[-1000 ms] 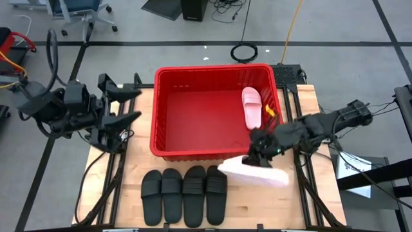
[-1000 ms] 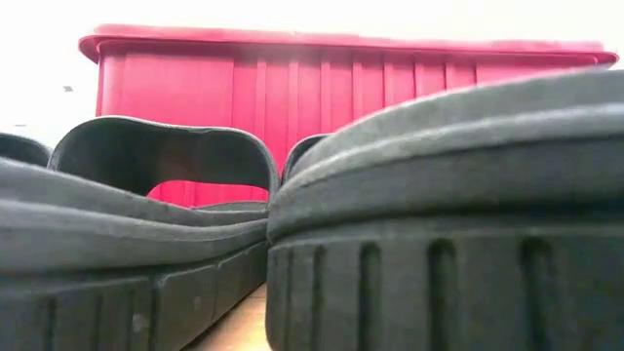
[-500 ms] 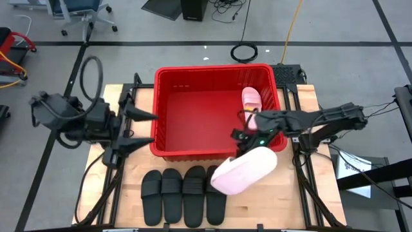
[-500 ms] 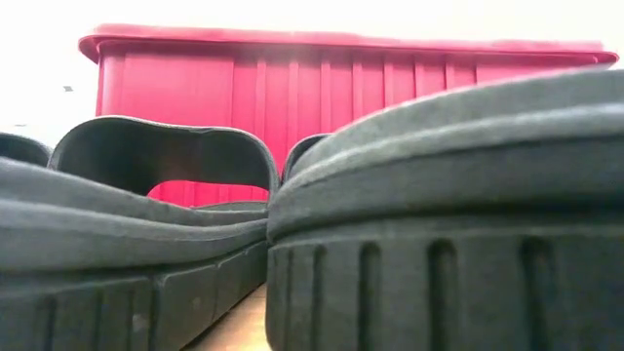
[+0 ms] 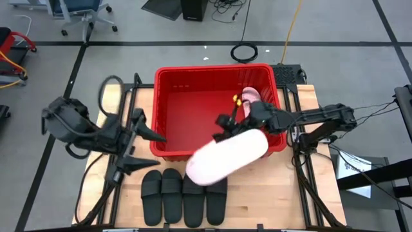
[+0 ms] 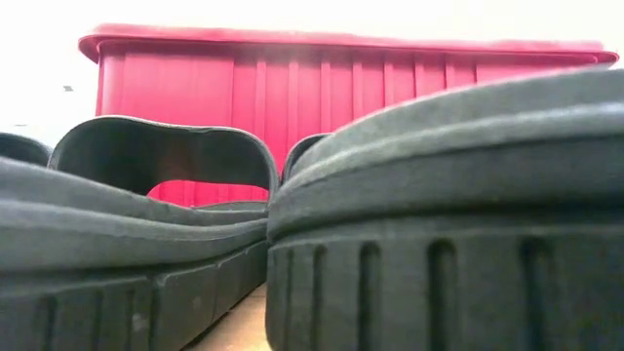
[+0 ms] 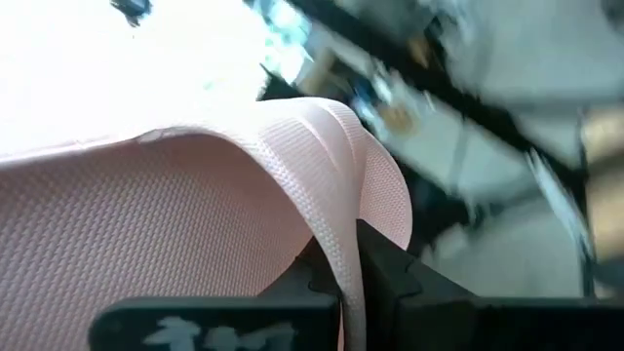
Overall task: Pick and place slides into bin
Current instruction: Stack the pink slide on top of the pink slide in the red bin
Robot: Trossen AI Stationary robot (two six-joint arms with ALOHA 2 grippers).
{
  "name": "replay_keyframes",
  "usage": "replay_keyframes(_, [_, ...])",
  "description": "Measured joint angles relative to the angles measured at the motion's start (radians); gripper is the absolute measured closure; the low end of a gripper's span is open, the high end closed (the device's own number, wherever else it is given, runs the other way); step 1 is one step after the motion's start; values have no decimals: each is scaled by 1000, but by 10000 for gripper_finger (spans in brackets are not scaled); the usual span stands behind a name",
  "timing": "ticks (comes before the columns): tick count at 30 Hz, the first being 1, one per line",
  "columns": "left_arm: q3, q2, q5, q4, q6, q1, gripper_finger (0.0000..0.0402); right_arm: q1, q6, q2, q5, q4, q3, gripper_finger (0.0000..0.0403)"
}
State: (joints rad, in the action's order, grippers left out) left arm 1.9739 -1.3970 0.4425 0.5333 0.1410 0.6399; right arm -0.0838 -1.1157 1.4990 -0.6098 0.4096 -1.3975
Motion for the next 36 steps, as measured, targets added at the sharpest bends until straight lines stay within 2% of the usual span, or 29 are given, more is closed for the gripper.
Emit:
replay_keyframes(5, [0, -17, -1, -7, 1, 0, 128, 47, 46, -2, 65, 145, 0, 401])
replay_keyframes(9, [0, -16, 0, -7, 25, -2, 128, 61, 85, -3, 67, 238, 0, 401])
replay_keyframes(17, [0, -17, 17, 46, 166, -79, 128, 52, 149, -2, 80, 208, 0, 401])
replay_keyframes(25, [0, -24, -72, 48, 195, -160, 128, 43, 171, -2, 58, 189, 0, 401])
replay_keyframes(36, [1, -53, -262, 44, 280, -258, 128, 50, 193, -2, 58, 188, 0, 401])
